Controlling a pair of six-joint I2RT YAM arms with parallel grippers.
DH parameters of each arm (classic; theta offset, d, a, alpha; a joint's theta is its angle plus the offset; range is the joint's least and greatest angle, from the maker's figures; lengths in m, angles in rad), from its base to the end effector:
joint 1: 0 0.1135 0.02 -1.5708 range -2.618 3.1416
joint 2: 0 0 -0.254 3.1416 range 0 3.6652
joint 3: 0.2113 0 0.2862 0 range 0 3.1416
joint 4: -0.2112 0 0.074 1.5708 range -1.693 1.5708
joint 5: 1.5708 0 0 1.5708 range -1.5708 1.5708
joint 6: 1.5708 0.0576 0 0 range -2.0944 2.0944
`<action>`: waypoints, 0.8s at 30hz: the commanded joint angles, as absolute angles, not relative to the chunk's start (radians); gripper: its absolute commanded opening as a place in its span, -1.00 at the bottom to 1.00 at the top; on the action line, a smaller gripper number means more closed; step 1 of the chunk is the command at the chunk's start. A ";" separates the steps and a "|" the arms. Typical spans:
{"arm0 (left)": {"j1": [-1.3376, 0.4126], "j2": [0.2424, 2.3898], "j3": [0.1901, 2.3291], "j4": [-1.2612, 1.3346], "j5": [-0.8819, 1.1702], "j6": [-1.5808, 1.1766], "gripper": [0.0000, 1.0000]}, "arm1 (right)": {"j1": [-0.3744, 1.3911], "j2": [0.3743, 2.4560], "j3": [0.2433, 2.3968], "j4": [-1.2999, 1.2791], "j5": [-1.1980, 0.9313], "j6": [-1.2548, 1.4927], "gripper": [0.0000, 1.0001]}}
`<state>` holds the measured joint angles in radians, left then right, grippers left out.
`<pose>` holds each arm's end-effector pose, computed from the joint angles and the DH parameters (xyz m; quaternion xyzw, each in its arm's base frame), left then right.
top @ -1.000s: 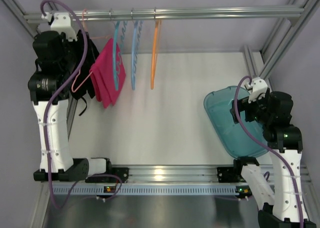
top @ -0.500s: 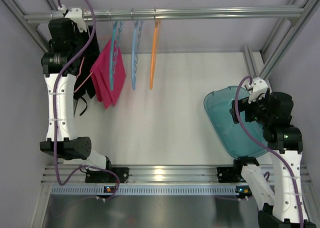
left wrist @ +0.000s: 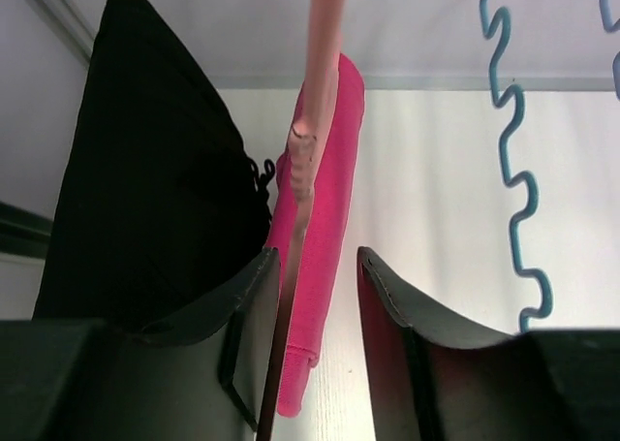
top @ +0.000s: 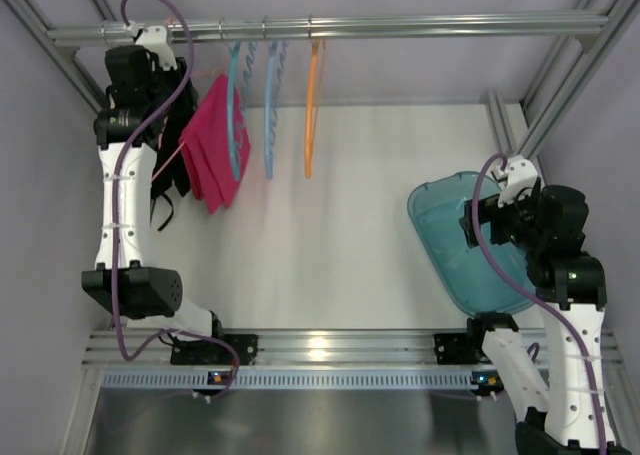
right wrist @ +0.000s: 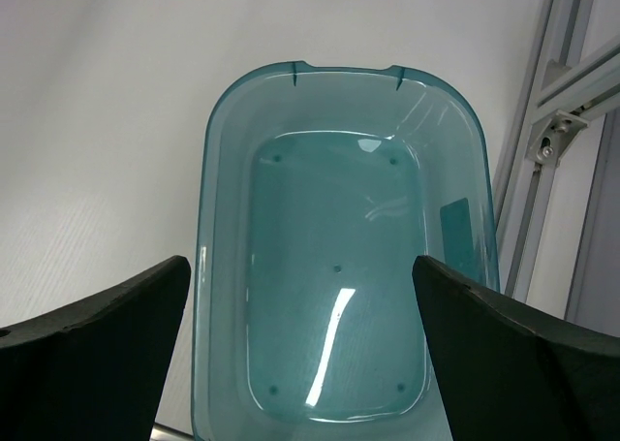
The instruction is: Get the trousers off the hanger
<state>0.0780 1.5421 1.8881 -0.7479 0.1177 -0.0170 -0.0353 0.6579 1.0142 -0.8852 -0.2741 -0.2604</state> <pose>0.3757 0.0226 0.4675 -0.0071 0.8331 -0.0322 0.5521 0.1725 0.0095 0.3574 -0.1641 0.8461 0.0446 0.5052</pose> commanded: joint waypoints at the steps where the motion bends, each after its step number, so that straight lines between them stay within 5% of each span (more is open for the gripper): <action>1: 0.086 1.525 1.858 -0.609 0.147 -0.048 -0.15 | -0.048 0.644 1.017 -0.859 -0.273 -0.249 0.99; 9: 0.086 1.506 1.824 -0.537 0.144 -0.092 -1.00 | -0.048 0.641 1.015 -0.861 -0.268 -0.250 0.99; 24: 0.092 1.356 1.879 -0.390 0.101 -0.228 -1.00 | -0.048 0.660 1.032 -0.859 -0.275 -0.252 0.99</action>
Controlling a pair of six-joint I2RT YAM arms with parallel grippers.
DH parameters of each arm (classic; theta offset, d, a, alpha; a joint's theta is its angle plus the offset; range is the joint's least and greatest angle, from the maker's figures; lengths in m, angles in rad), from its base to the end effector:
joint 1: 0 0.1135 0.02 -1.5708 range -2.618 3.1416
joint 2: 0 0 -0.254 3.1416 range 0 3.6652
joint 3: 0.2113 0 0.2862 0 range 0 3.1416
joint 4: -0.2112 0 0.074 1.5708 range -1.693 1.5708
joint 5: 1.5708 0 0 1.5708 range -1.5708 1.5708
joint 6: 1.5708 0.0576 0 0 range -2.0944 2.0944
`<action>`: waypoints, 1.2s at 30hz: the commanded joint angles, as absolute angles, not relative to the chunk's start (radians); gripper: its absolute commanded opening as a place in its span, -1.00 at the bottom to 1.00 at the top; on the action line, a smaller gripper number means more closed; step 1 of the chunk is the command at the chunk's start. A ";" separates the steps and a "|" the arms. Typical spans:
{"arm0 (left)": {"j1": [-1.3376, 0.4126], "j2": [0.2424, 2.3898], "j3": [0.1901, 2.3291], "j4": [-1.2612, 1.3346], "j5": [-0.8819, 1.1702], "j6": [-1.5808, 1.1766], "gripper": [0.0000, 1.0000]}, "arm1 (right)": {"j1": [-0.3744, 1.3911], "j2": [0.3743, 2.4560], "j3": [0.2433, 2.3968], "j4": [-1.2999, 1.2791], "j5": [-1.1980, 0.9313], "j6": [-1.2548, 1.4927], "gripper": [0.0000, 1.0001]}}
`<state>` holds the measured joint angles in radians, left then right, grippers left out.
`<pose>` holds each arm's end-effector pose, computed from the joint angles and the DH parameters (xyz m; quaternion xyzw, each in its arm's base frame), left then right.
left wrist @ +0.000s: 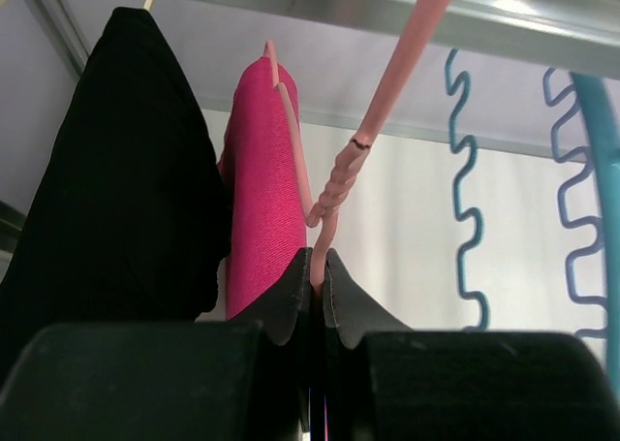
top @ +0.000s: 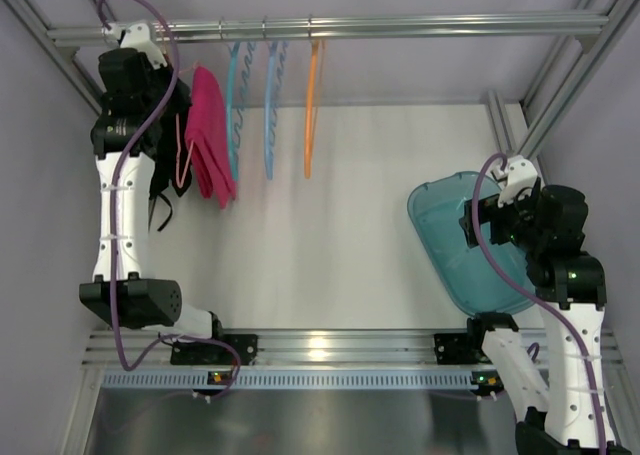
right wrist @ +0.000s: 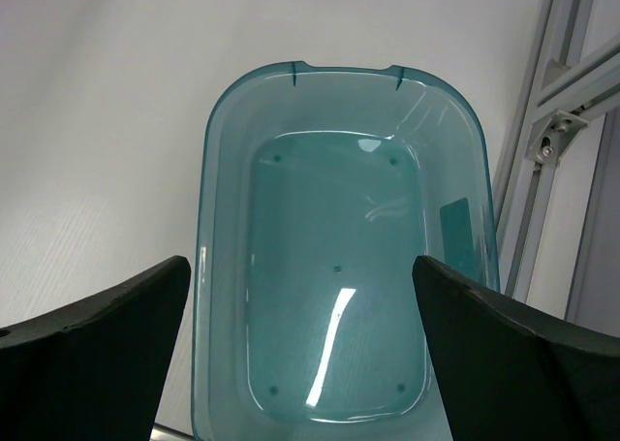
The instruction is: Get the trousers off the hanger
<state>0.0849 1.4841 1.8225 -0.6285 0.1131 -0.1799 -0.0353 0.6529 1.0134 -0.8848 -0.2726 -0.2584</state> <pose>0.3670 0.0247 0.4785 -0.0722 0.7980 -0.0736 0.5937 0.1714 0.0095 0.3579 -0.1630 0.8452 0.0440 0.5070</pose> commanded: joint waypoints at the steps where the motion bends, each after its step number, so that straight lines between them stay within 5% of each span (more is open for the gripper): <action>1: 0.091 1.336 1.876 -0.376 0.106 -0.229 -1.00 | -0.048 0.658 1.032 -0.861 -0.275 -0.253 0.99; 17: 0.092 0.971 1.438 -0.319 0.165 -0.210 -1.00 | -0.048 0.638 1.035 -0.838 -0.362 -0.259 0.99; 36: 0.092 0.930 1.371 -0.304 0.268 -0.164 -1.00 | -0.048 0.730 1.091 -0.796 -0.459 -0.245 0.99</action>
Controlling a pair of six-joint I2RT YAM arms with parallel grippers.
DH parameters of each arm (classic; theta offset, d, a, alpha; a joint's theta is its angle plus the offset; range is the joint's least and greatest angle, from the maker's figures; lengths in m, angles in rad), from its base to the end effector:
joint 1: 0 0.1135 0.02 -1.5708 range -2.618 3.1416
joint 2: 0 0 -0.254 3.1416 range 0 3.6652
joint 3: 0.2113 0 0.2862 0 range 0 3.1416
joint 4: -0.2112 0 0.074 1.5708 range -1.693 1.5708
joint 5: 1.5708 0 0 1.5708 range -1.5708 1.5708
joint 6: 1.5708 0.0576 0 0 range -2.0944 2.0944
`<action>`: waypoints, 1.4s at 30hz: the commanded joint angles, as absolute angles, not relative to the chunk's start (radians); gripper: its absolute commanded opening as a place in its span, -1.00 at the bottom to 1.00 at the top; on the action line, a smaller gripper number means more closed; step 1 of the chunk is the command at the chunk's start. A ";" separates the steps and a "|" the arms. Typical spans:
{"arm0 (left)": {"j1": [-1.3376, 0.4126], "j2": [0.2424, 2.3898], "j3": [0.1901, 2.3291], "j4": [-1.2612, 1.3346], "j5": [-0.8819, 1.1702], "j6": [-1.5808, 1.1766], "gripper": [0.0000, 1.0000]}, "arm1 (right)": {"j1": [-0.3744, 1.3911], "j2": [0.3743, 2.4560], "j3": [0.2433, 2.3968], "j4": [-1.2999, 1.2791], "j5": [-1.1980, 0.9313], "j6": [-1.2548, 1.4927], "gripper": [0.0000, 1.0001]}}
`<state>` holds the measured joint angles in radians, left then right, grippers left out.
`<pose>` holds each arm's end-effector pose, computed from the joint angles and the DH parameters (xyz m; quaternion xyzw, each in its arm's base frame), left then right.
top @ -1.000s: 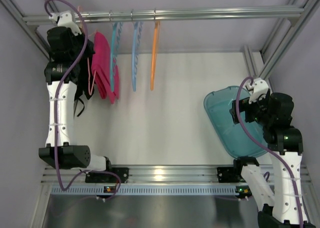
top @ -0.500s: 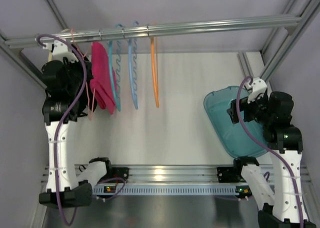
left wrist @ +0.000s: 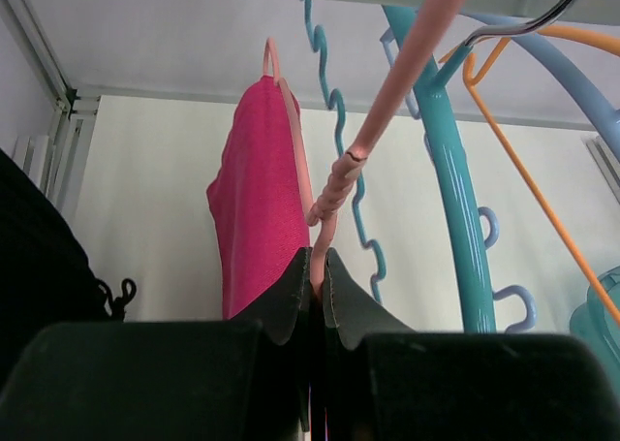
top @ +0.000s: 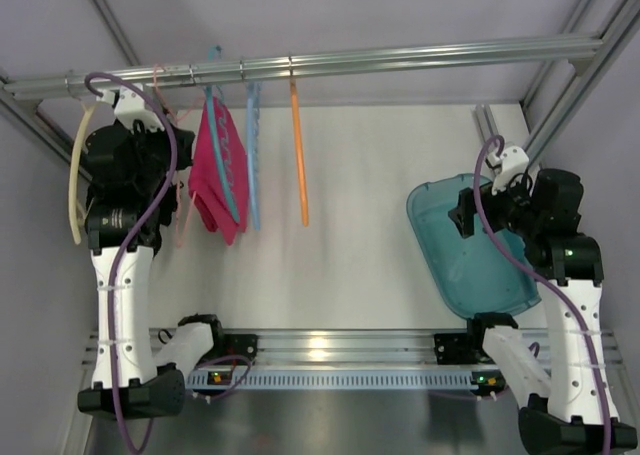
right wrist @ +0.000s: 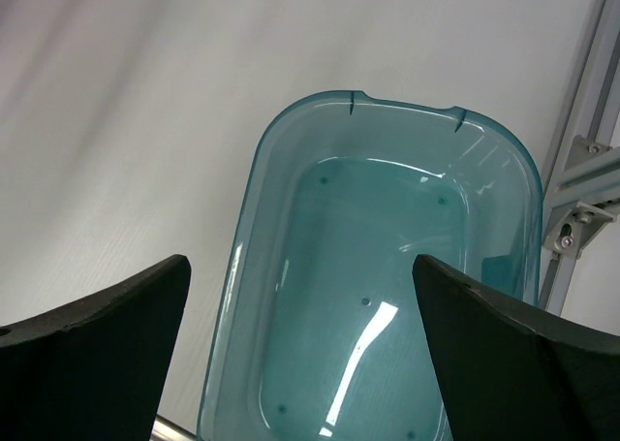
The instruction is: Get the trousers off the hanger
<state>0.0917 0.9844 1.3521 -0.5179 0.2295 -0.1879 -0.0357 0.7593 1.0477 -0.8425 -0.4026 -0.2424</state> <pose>0.2478 0.0096 0.4622 -0.0310 0.7562 -0.1179 0.6429 0.1957 0.0156 0.3587 -0.1851 0.8413 0.1069 0.4966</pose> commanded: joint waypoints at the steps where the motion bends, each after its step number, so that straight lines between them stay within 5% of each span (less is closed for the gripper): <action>1: 0.091 0.917 1.367 -0.302 0.270 -0.161 -1.00 | -0.048 0.726 1.086 -0.798 -0.471 -0.250 0.99; 23: 0.092 0.718 1.273 -0.367 0.183 -0.149 -1.00 | -0.046 0.765 1.104 -0.767 -0.549 -0.233 0.99; 42: 0.092 0.894 1.448 -0.110 0.176 -0.170 -1.00 | -0.046 0.752 1.080 -0.764 -0.526 -0.233 0.99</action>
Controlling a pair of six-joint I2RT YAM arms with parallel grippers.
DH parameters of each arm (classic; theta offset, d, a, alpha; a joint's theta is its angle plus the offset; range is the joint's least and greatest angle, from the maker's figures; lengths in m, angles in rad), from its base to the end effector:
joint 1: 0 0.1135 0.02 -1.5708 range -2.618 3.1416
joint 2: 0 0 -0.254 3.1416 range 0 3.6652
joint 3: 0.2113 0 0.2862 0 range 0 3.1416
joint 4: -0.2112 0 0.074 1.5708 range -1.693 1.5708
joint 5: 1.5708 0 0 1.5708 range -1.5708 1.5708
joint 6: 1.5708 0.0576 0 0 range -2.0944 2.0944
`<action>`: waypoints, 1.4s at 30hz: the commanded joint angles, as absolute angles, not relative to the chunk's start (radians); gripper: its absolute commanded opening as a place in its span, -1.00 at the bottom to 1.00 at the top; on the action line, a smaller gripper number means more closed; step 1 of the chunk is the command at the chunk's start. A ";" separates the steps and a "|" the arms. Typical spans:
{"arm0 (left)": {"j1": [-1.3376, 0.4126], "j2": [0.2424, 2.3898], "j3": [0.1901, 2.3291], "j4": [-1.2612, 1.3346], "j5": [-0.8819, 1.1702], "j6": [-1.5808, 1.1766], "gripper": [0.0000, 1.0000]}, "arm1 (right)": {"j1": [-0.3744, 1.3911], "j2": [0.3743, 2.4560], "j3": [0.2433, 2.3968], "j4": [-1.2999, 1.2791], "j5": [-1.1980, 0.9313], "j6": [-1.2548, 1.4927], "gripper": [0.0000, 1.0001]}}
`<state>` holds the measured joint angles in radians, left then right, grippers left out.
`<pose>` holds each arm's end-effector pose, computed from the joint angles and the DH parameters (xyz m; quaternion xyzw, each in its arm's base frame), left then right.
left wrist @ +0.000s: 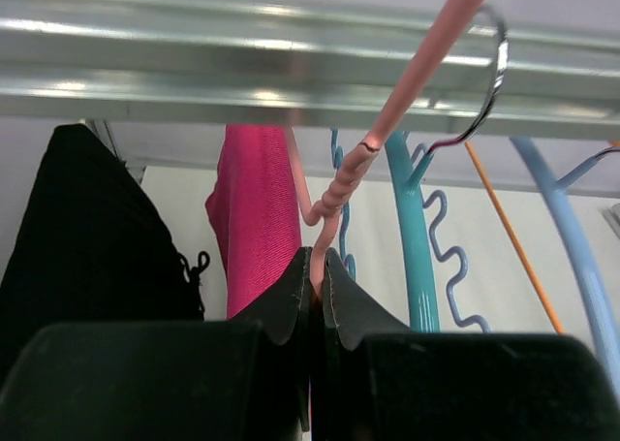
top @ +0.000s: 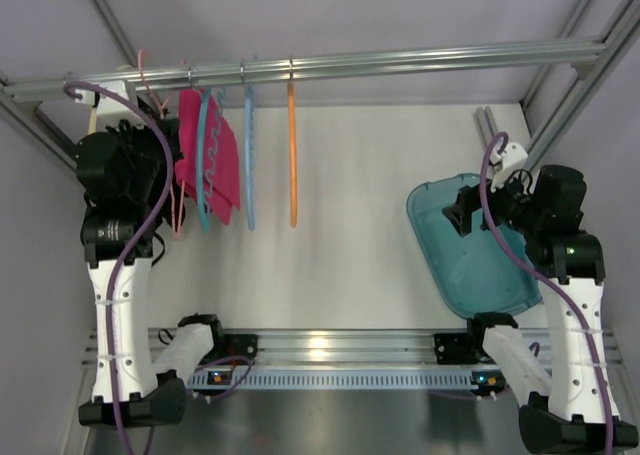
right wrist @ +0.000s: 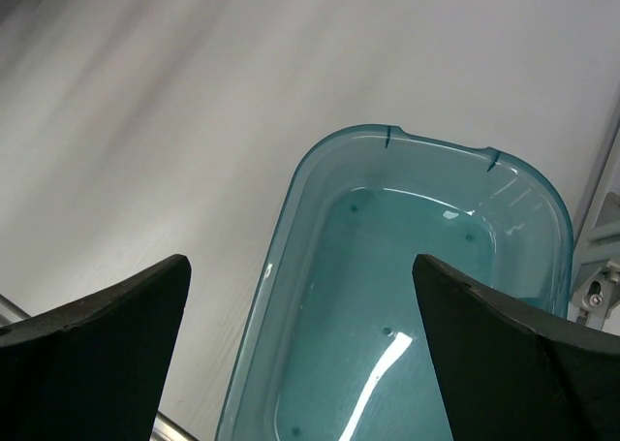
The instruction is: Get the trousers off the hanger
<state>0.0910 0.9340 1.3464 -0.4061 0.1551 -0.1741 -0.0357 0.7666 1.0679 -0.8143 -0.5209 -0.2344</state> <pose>0.2320 0.0122 0.4857 -0.0384 0.7038 -0.0839 0.7044 0.1954 0.0217 0.3692 -0.2120 0.8172 0.1546 0.5131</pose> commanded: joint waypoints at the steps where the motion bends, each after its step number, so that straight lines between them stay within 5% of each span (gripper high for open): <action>1: 0.092 0.890 1.451 -0.113 0.182 -0.173 -1.00 | -0.046 0.752 1.078 -0.764 -0.528 -0.233 0.99; 17: 0.092 0.837 1.387 -0.396 0.176 -0.241 -1.00 | -0.046 0.747 1.066 -0.767 -0.522 -0.235 0.99; 42: 0.092 1.078 1.423 -0.296 0.212 -0.279 -1.00 | -0.046 0.752 1.061 -0.724 -0.460 -0.206 0.99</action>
<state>0.0902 1.0271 1.3441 -0.5972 0.2111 -0.2646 -0.0357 0.7433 1.0466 -0.8040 -0.4873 -0.2302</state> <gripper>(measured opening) 0.064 0.993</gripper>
